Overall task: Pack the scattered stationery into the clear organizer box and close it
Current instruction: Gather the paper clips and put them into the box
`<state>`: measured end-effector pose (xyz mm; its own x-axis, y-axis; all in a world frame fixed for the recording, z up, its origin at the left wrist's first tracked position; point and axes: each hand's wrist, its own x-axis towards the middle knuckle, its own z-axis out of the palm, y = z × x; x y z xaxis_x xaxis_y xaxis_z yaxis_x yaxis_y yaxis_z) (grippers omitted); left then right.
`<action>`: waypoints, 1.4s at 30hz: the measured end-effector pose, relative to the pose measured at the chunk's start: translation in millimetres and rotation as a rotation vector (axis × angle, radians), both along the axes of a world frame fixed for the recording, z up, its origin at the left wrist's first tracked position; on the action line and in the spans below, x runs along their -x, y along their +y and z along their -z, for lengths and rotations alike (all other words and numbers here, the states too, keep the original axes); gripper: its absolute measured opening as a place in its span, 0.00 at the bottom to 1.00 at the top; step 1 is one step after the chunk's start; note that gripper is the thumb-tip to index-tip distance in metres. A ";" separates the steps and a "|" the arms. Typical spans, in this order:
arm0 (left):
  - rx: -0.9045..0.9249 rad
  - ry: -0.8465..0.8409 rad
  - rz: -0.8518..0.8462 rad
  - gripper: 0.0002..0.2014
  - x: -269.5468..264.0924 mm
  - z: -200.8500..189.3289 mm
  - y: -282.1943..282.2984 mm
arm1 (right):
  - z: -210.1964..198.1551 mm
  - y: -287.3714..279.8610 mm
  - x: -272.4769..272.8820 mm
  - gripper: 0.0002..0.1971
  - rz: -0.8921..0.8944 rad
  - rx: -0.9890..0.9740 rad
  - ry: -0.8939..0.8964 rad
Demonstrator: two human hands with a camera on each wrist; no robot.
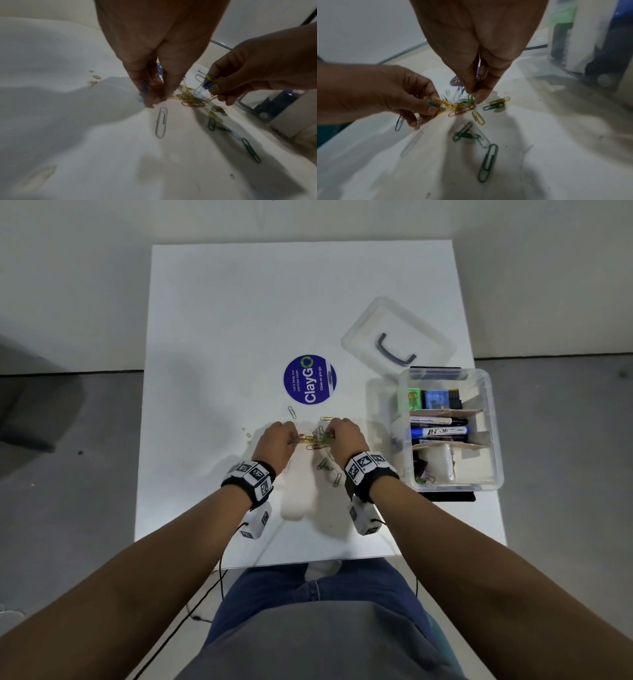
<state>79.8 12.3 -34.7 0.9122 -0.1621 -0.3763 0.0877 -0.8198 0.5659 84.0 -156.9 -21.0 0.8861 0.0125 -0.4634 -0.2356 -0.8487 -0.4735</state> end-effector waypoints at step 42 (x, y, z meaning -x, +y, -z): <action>0.124 -0.023 -0.028 0.12 -11.4 -74.0 -111.7 | -102.2 -107.0 66.5 0.11 0.165 -0.199 -0.365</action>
